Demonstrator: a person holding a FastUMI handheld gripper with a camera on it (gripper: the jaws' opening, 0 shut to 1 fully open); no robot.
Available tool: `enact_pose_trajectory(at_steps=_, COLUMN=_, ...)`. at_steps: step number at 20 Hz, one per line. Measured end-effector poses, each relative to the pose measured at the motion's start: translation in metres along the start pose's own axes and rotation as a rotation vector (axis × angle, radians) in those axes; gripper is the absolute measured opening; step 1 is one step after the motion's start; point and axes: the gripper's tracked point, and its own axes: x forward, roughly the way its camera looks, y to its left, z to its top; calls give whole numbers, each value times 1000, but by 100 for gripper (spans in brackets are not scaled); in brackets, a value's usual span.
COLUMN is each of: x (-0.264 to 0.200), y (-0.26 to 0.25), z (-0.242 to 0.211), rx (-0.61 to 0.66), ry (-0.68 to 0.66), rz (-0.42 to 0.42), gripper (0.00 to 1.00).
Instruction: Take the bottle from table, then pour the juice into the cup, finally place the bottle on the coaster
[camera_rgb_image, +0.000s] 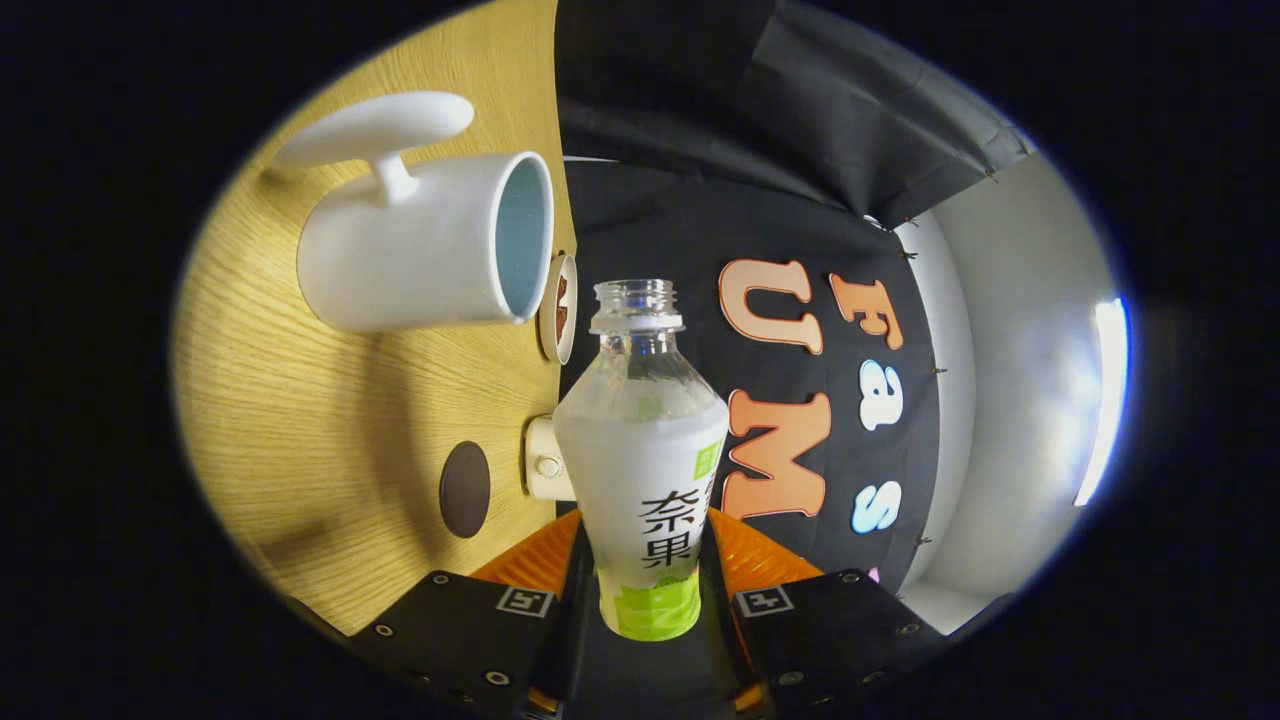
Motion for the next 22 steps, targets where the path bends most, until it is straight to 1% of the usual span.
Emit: enact_pose_trajectory(at_steps=22, x=9, y=-11, z=-8, rx=-135, ry=-38, rz=-52, gripper=51)
